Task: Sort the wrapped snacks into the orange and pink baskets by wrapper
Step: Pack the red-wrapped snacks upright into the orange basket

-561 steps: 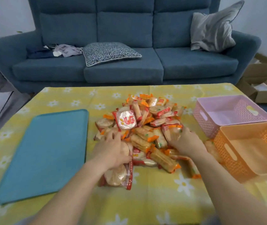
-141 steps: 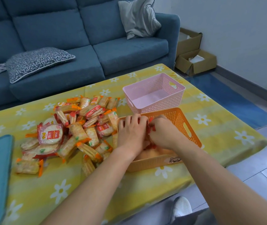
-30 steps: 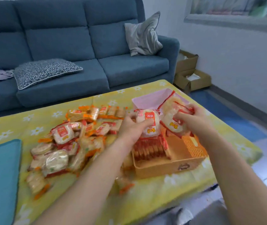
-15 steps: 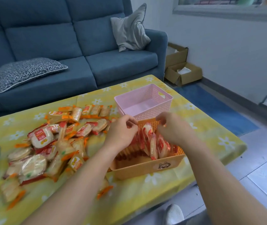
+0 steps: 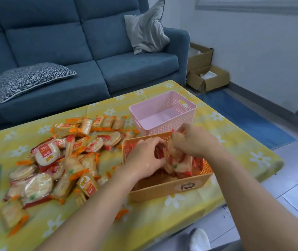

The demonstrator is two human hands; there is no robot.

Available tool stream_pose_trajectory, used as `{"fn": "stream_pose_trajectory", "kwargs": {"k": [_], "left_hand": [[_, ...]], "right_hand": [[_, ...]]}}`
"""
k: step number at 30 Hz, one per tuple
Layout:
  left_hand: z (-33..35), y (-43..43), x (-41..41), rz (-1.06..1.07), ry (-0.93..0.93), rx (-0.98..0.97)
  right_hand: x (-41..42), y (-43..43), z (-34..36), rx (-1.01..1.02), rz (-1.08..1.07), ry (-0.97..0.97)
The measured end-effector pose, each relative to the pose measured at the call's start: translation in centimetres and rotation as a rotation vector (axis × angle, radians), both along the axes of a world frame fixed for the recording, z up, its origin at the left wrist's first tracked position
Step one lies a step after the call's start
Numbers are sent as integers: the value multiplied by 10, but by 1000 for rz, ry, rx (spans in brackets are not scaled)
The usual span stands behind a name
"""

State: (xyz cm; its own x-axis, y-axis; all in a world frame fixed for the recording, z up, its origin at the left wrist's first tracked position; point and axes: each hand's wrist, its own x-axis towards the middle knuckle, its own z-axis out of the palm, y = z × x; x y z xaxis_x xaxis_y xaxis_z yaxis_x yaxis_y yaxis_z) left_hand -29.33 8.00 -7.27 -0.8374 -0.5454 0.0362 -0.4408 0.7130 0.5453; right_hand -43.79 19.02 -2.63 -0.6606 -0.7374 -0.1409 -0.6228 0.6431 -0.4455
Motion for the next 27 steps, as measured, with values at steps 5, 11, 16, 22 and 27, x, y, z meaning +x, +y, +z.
{"fn": "stream_pose_trajectory", "kwargs": {"k": [5,11,16,22,27], "left_hand": [[-1,0,0,-110,-169,-278],[-4,1,-3,-63,-126,-426],[-5,4,-6,-39,-113,-495],[-3,0,-7,-12,-134,-226],[-1,0,-7,24,-55,-198]], "right_hand": [[-15,7,3,-116,-108,-149],[-11,6,1,-204,-108,-133],[-9,3,3,-213,-104,-213],[8,0,-1,-240,-84,-29],[23,-5,-16,-116,-53,192]]}}
